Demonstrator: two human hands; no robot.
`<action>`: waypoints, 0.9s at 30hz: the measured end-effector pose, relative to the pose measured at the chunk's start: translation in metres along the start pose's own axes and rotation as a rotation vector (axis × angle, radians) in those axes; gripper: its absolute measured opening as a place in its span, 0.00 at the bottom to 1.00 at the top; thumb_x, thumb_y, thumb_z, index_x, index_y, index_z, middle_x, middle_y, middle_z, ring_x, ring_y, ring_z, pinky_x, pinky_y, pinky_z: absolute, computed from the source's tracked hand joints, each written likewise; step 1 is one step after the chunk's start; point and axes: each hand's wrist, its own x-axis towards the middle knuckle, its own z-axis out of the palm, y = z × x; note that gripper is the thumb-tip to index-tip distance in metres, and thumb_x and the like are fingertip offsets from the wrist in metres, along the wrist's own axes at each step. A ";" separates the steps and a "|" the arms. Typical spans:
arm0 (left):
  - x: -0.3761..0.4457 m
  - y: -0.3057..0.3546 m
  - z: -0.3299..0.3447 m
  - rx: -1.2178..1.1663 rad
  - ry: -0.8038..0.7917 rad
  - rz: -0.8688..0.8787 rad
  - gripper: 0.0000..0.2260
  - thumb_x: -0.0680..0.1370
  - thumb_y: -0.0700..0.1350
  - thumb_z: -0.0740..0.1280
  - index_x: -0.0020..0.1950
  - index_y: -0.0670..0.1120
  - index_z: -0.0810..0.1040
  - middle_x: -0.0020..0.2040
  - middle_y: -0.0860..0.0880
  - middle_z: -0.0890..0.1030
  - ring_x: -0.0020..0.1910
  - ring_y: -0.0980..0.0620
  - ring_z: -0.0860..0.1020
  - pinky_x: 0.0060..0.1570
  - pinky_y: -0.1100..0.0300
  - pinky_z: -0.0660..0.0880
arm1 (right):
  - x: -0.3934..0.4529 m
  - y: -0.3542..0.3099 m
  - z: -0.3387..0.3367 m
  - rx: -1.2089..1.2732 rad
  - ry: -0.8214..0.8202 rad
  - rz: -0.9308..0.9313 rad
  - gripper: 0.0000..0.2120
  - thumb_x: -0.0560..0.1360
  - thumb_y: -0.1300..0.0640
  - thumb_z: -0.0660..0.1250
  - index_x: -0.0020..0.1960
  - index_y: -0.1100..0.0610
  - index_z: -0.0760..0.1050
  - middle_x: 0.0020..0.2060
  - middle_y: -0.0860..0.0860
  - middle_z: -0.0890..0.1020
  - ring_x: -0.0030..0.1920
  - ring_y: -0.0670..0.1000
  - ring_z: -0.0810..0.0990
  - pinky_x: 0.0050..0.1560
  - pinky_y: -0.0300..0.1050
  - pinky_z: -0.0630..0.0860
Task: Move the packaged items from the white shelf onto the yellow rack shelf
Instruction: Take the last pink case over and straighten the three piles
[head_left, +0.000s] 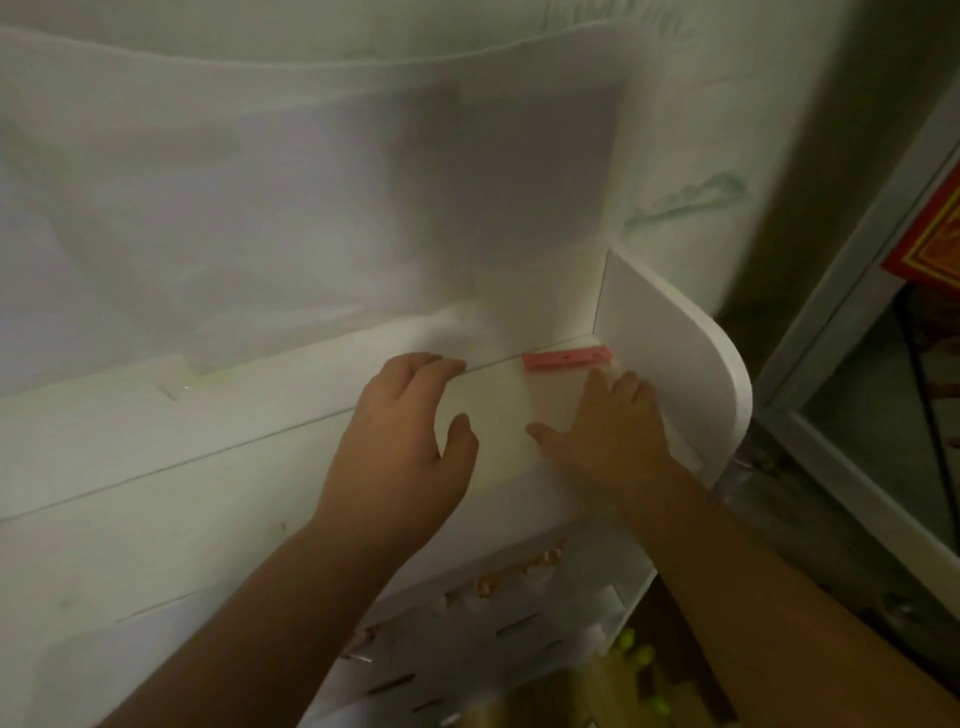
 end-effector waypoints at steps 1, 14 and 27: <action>0.000 0.000 0.002 0.001 -0.002 -0.009 0.20 0.77 0.47 0.64 0.70 0.52 0.70 0.66 0.55 0.71 0.65 0.57 0.68 0.61 0.65 0.62 | 0.004 0.001 0.003 0.017 -0.054 0.016 0.54 0.65 0.23 0.57 0.77 0.59 0.50 0.73 0.68 0.57 0.73 0.68 0.57 0.74 0.60 0.55; -0.009 0.005 0.001 0.001 0.017 -0.026 0.18 0.77 0.47 0.64 0.68 0.52 0.72 0.66 0.54 0.70 0.61 0.54 0.72 0.60 0.57 0.72 | 0.009 0.013 -0.017 0.215 -0.007 0.036 0.58 0.55 0.35 0.75 0.75 0.53 0.51 0.65 0.62 0.66 0.64 0.64 0.67 0.64 0.57 0.70; -0.031 -0.010 -0.023 -0.028 0.054 -0.124 0.18 0.77 0.48 0.64 0.67 0.54 0.71 0.64 0.57 0.71 0.54 0.58 0.71 0.54 0.57 0.74 | -0.018 0.011 -0.046 0.900 0.075 -0.059 0.07 0.76 0.53 0.69 0.53 0.54 0.78 0.45 0.49 0.81 0.44 0.51 0.79 0.38 0.40 0.70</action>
